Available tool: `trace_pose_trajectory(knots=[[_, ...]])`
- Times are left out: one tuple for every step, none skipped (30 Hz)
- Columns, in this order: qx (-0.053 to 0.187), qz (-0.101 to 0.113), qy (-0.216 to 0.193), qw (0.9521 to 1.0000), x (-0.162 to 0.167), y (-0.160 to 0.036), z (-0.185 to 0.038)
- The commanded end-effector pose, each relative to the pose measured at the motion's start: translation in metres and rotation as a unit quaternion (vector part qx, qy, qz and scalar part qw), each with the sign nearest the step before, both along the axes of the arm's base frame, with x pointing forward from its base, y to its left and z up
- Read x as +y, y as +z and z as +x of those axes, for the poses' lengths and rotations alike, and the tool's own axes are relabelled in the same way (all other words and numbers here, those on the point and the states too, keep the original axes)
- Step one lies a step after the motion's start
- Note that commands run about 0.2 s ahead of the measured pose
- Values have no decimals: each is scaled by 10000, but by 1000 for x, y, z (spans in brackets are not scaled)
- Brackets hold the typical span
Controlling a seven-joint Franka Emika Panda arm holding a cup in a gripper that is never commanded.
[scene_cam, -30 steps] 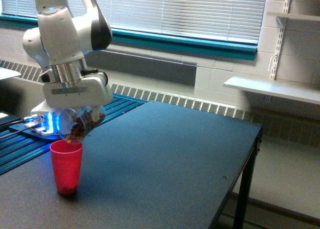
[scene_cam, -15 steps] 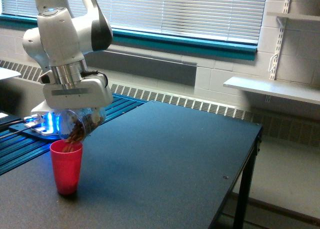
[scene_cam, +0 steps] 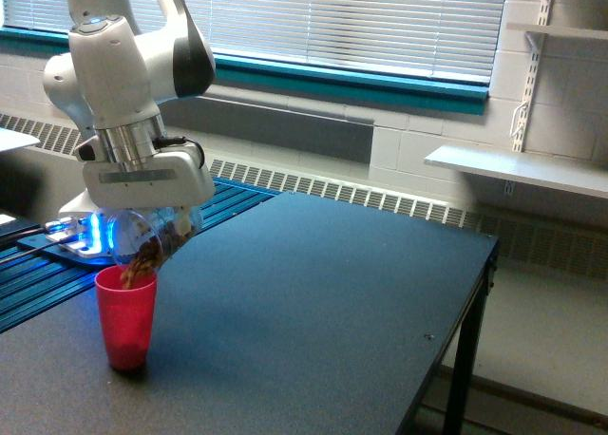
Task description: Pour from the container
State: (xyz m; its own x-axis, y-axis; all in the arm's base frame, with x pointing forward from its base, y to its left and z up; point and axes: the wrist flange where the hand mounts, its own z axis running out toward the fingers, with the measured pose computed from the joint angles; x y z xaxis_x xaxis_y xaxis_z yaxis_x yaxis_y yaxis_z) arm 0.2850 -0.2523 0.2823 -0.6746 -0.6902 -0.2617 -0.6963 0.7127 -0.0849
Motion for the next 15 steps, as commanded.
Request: trace_pose_trajectory(knots=[[-26, 11, 81, 10000, 1, 1, 4], [-21, 29, 79, 10000, 1, 1, 4], [-13, 50, 60, 10000, 0, 1, 4], [-27, 70, 39, 10000, -1, 2, 4], [28, 134, 38, 9999, 0, 0, 4], [58, 200, 2, 9998, -1, 0, 4], [55, 236, -9, 9997, -2, 0, 4], [33, 258, -25, 9997, -4, 1, 4], [3, 265, -30, 9996, -4, 0, 5], [-21, 245, 4, 9997, -3, -1, 5], [-5, 238, 28, 9997, -2, -2, 5], [19, 239, 25, 9997, -1, -3, 6], [20, 241, 20, 9997, -1, -3, 6], [2, 248, 24, 9997, -2, -2, 6], [-6, 248, 23, 9997, -2, -2, 6]])
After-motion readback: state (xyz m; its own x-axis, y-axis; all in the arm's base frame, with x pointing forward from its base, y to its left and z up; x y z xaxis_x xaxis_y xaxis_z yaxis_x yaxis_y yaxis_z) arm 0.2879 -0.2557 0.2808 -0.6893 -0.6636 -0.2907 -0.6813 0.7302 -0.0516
